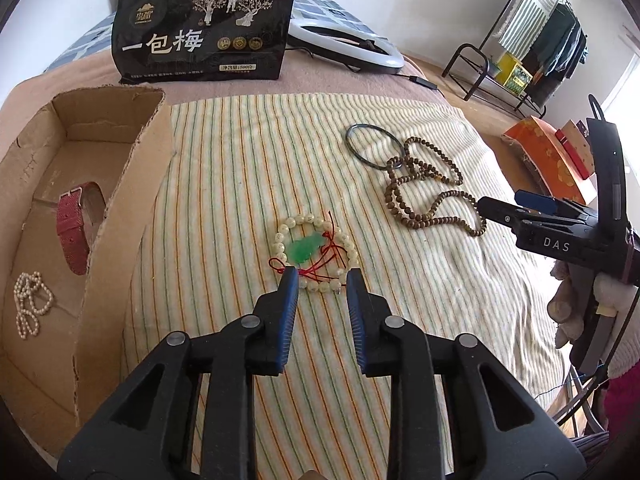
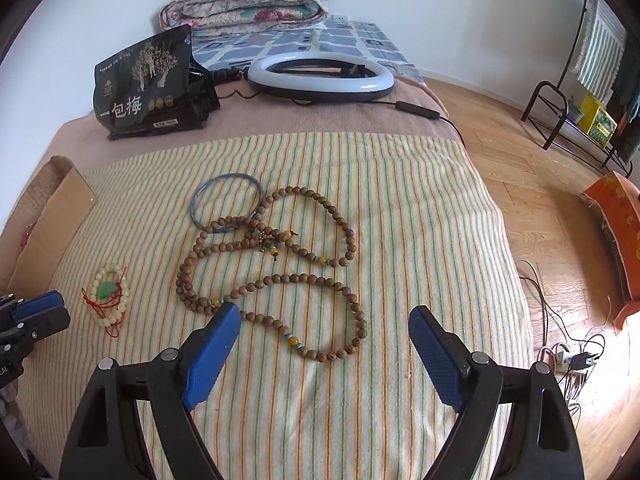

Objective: Organize jewelry
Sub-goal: 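Move the left tool to the jade bead bracelet while the right tool approaches the wooden bead necklace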

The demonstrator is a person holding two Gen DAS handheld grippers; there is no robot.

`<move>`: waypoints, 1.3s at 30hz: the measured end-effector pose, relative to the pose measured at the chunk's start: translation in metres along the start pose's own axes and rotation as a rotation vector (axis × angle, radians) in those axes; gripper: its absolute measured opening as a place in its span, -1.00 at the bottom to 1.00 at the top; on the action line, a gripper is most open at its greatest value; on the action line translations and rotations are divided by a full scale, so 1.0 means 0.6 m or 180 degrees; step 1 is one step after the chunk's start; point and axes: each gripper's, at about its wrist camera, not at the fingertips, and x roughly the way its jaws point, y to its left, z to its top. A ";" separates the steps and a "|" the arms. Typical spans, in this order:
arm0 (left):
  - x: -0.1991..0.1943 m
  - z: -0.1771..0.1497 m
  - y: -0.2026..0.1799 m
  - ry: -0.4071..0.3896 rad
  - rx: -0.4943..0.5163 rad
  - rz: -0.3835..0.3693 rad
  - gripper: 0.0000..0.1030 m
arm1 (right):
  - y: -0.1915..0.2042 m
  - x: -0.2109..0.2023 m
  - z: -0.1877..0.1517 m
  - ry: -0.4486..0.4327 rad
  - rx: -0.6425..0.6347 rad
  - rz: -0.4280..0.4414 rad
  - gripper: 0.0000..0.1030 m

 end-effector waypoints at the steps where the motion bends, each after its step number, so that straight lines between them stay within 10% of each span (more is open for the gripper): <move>1: 0.006 -0.002 0.002 0.0010 -0.0004 0.0000 -0.54 | 0.000 0.002 -0.001 0.0002 -0.0005 0.0004 0.71; 23: 0.059 0.007 0.026 0.0081 -0.0038 0.0199 -0.54 | 0.023 0.035 0.006 -0.0106 -0.0057 0.0119 0.93; 39: 0.051 0.010 0.025 -0.0066 0.0014 0.0166 -0.96 | 0.070 0.071 0.004 0.0012 -0.0350 0.0111 0.99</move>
